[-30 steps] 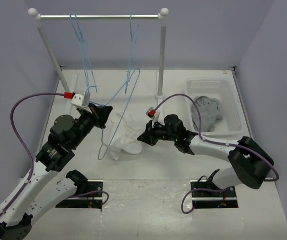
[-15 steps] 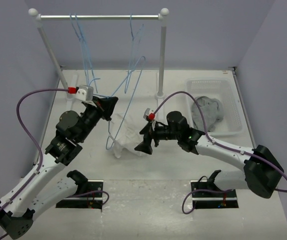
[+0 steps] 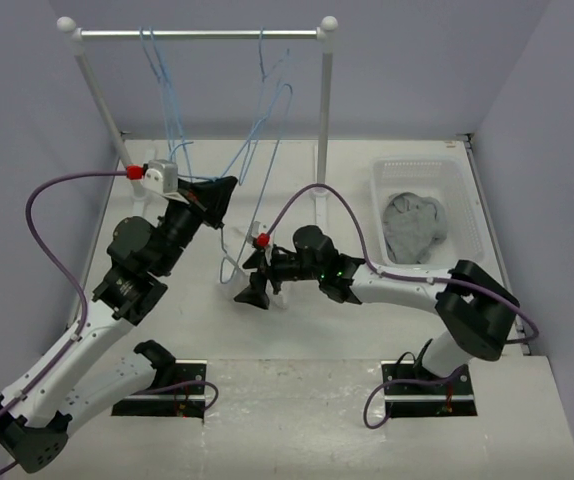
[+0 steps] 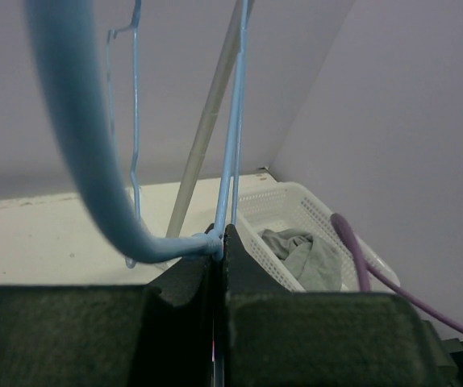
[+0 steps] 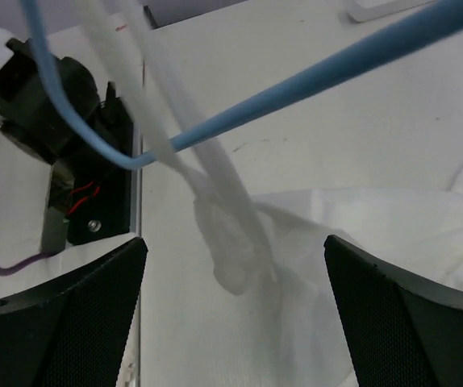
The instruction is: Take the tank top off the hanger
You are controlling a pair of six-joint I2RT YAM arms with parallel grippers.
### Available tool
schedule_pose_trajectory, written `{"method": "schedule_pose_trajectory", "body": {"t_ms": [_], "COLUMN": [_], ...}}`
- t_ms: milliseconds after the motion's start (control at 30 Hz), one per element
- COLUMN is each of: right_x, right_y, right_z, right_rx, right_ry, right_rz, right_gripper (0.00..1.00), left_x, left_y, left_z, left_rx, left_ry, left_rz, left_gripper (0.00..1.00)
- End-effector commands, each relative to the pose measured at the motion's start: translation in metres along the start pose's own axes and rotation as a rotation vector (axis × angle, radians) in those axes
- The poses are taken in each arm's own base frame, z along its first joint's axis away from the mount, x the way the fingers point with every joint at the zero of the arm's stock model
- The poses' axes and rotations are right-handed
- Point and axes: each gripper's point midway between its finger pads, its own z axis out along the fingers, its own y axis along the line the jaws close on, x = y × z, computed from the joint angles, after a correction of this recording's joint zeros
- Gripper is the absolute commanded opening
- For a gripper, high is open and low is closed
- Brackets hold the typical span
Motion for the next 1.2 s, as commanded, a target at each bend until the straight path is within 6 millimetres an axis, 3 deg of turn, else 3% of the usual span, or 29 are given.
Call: {"method": "schedule_pose_trajectory", "body": {"t_ms": [0, 167, 267, 300, 333, 433, 533, 667, 733, 833, 933, 1033, 1100, 1167], "right_x": [-0.039, -0.042, -0.042, -0.051, -0.053, -0.074, -0.081, -0.106, -0.104, -0.097, -0.08, -0.049, -0.024, -0.013], "right_y": [-0.023, -0.022, -0.031, -0.031, -0.031, -0.022, -0.014, 0.008, 0.023, 0.042, 0.046, 0.032, 0.014, -0.006], "right_z": [0.023, 0.038, 0.041, 0.038, 0.035, 0.021, 0.009, -0.015, -0.018, -0.016, -0.009, -0.002, -0.002, -0.007], "right_rx": [0.066, 0.021, 0.061, 0.069, 0.078, 0.078, 0.08, 0.045, 0.006, -0.028, -0.029, 0.026, 0.119, 0.242], "right_ry": [-0.124, -0.178, -0.195, -0.227, -0.234, -0.294, -0.297, -0.32, -0.294, -0.246, -0.188, -0.109, -0.058, -0.048], "right_rz": [-0.049, -0.05, -0.04, -0.054, -0.056, -0.082, -0.082, -0.108, -0.112, -0.15, -0.129, -0.059, -0.002, 0.046], "right_gripper": [0.91, 0.69, 0.23, 0.04, 0.0, 0.0, 0.0, 0.0, 0.0, 0.0, 0.0, 0.0, 0.0, 0.0], "left_x": [-0.059, -0.08, -0.087, -0.087, -0.086, -0.083, -0.078, -0.073, -0.066, -0.069, -0.072, -0.078, -0.081, -0.083], "left_y": [-0.022, -0.024, -0.025, -0.024, -0.023, -0.016, -0.01, 0.002, 0.008, 0.01, 0.01, 0.009, 0.01, 0.012], "left_z": [-0.003, -0.013, -0.017, -0.018, -0.018, -0.021, -0.021, -0.017, -0.016, -0.016, -0.014, -0.014, -0.014, -0.014], "left_rx": [0.06, 0.063, 0.061, 0.054, 0.051, 0.023, 0.001, -0.053, -0.073, -0.077, -0.076, -0.079, -0.092, -0.114], "left_ry": [-0.173, -0.245, -0.267, -0.265, -0.263, -0.274, -0.272, -0.288, -0.292, -0.325, -0.339, -0.347, -0.343, -0.334], "left_rz": [-0.023, -0.036, -0.039, -0.043, -0.046, -0.057, -0.056, -0.052, -0.057, -0.058, -0.053, -0.039, -0.028, -0.021], "left_gripper": [0.0, 0.0, 0.0, 0.0, 0.0, 0.0, 0.0, 0.0, 0.0, 0.0, 0.0, 0.0, 0.0, 0.0]}}
